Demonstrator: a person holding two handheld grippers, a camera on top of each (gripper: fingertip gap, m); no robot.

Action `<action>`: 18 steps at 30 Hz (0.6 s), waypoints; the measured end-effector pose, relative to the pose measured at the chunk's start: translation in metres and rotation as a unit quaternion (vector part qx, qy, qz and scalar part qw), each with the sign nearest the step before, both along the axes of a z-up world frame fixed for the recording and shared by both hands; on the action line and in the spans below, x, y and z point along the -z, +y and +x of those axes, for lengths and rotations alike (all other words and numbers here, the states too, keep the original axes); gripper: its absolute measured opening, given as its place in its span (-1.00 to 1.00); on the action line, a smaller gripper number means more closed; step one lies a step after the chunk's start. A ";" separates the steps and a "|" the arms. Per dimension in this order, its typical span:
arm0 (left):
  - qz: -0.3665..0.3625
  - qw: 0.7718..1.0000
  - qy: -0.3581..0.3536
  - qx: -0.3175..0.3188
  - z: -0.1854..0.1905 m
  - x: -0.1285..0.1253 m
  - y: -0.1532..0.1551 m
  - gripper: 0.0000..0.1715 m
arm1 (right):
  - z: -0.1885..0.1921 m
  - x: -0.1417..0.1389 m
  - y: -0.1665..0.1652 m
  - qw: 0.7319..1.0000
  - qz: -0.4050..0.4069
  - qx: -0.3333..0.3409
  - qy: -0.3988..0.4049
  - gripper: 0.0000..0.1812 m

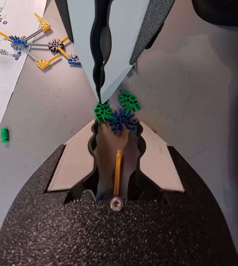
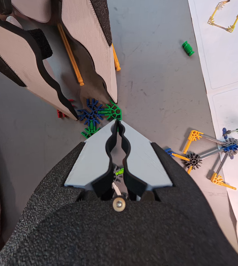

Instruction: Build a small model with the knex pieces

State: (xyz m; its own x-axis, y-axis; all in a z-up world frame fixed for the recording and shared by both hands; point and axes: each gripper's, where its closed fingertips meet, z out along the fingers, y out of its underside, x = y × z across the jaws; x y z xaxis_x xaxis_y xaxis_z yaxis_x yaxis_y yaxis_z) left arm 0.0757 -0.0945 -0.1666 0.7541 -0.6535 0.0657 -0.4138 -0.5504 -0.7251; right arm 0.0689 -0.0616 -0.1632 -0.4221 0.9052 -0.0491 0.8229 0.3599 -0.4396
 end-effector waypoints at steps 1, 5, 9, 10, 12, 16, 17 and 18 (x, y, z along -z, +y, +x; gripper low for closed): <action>0.000 1.000 -0.001 0.000 0.000 0.000 0.000 -0.37 | 0.000 -0.001 0.001 1.000 -0.011 0.007 0.007 -1.00; 0.000 1.000 0.001 0.007 -0.002 0.000 -0.003 -0.37 | -0.015 -0.023 0.006 0.994 -0.066 0.033 0.079 -0.86; -0.007 1.000 -0.006 0.012 -0.004 -0.002 -0.008 -0.36 | -0.033 -0.021 0.012 0.993 -0.053 0.018 0.101 -0.76; -0.006 1.000 -0.009 0.012 -0.006 -0.004 -0.010 -0.33 | -0.038 -0.017 0.012 0.994 -0.048 0.010 0.102 -0.75; 0.004 1.000 -0.024 0.001 -0.013 -0.012 -0.010 -0.31 | -0.051 -0.011 0.015 0.994 -0.027 -0.001 0.109 -0.75; 0.037 0.995 -0.062 -0.062 -0.043 -0.033 0.003 -0.31 | -0.084 -0.009 0.028 0.991 0.013 -0.029 0.133 -0.75; 0.044 0.993 -0.066 -0.082 -0.052 -0.035 0.007 -0.31 | -0.093 -0.009 0.031 0.990 0.021 -0.038 0.134 -0.75; 0.048 0.991 -0.069 -0.100 -0.061 -0.036 0.010 -0.31 | -0.101 -0.008 0.035 0.990 0.027 -0.047 0.133 -0.75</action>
State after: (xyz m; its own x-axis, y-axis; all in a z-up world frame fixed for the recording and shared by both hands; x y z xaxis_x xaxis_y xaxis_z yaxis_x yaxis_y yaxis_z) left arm 0.0143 -0.0843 -0.1311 0.8577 -0.4997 0.1209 -0.1970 -0.5367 -0.8205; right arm -0.0321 -0.0270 -0.1548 -0.4960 0.8596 0.1226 0.6430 0.4586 -0.6134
